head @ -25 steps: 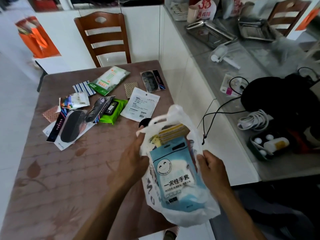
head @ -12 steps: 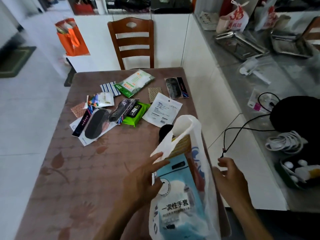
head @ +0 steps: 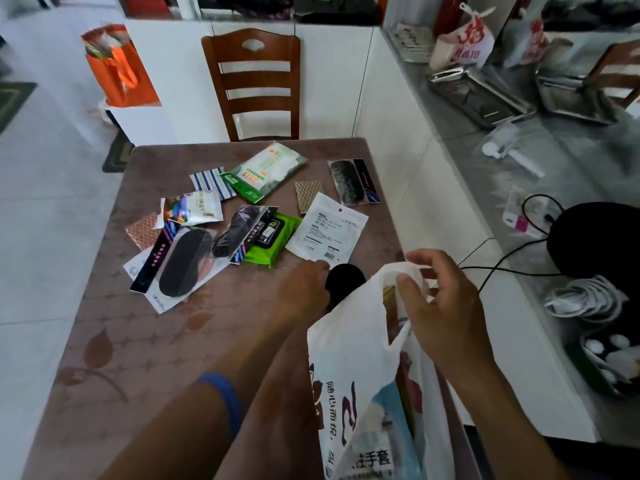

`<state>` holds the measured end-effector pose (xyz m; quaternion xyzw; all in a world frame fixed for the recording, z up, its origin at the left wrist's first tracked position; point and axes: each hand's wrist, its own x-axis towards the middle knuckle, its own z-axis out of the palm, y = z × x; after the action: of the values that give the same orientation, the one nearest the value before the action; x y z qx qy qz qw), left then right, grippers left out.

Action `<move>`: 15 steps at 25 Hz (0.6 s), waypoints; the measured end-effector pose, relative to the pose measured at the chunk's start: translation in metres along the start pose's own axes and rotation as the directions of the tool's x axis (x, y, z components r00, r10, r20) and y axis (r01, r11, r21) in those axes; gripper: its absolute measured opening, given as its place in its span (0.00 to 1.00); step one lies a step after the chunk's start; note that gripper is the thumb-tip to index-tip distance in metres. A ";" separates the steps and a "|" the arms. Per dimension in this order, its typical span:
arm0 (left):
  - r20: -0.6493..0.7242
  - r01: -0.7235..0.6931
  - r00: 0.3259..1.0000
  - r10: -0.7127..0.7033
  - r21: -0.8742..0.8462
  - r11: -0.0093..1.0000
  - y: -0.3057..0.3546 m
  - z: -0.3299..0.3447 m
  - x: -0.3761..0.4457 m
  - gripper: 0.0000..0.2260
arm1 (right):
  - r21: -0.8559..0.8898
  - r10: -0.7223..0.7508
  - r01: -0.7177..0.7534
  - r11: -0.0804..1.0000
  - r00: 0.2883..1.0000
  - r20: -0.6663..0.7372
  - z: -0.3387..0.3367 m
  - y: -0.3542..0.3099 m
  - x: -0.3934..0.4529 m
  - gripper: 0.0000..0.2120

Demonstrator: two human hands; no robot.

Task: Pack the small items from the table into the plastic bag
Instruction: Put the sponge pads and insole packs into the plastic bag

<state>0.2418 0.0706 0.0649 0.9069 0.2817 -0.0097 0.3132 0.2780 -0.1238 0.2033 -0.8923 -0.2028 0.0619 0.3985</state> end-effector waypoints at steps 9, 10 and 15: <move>0.227 -0.339 0.935 0.271 0.354 0.872 -0.017 0.080 0.073 0.30 | -0.182 -0.177 0.158 0.970 0.980 -0.095 0.020 0.024 -0.017 0.11; 0.151 -0.231 0.969 0.196 0.267 0.936 -0.022 0.076 0.065 0.29 | -0.157 -0.169 0.148 0.976 0.977 -0.131 0.016 0.028 -0.026 0.10; -0.100 -0.004 0.995 -0.029 -0.318 0.948 -0.031 -0.012 -0.018 0.36 | 0.064 -0.111 0.129 0.990 0.965 -0.239 -0.009 0.031 -0.066 0.11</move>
<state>0.2086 0.0877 0.0606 0.8421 0.3012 0.0806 0.4400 0.2301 -0.1753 0.1831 -0.8630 -0.2053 -0.0602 0.4577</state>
